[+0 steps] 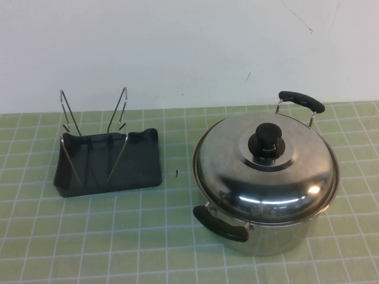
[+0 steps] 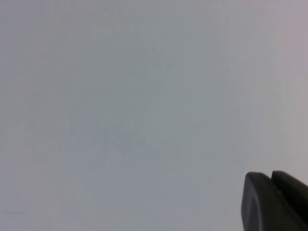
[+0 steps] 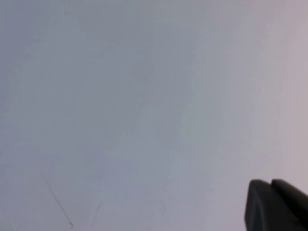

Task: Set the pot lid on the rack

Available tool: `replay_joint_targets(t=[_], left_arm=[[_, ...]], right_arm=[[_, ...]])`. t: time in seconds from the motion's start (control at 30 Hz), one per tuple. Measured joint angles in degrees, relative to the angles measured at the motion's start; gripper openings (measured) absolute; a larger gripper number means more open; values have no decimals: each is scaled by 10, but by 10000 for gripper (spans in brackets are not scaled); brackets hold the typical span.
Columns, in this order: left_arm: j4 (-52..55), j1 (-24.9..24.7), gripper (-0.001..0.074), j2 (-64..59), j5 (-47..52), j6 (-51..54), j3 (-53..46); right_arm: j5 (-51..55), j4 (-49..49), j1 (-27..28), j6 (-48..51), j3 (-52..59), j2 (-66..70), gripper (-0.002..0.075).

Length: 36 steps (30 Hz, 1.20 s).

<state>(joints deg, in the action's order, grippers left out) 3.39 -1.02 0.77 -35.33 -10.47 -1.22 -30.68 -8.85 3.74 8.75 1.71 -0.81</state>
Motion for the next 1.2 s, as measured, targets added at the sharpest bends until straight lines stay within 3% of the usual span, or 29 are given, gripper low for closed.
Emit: replay_joint_targets(t=[0.17, 0.37, 0.47, 0.67, 0.83, 1.03, 1.2], left_arm=[[-11, 0, -2, 0, 23, -12, 0], [4, 0, -2, 0, 196, -29, 67], [5, 0, -2, -15, 215, -40, 100], [39, 0, -2, -79, 192, -117, 127], [145, 0, -2, -124, 126, -233, 133], [349, 0, -2, -178, 49, -423, 133], [439, 0, -2, -214, -7, -497, 133]], right_arm=[[96, -2, 0, 2, -54, 0, -1], [252, -2, 0, -50, -179, 47, -1], [267, -8, 0, -58, -224, 112, -1], [199, -63, 0, -125, -259, 269, -1], [30, -302, 0, -318, -284, 409, -1], [-149, -558, 0, -520, -356, 556, -1], [-180, -626, -43, -554, -399, 650, -1]])
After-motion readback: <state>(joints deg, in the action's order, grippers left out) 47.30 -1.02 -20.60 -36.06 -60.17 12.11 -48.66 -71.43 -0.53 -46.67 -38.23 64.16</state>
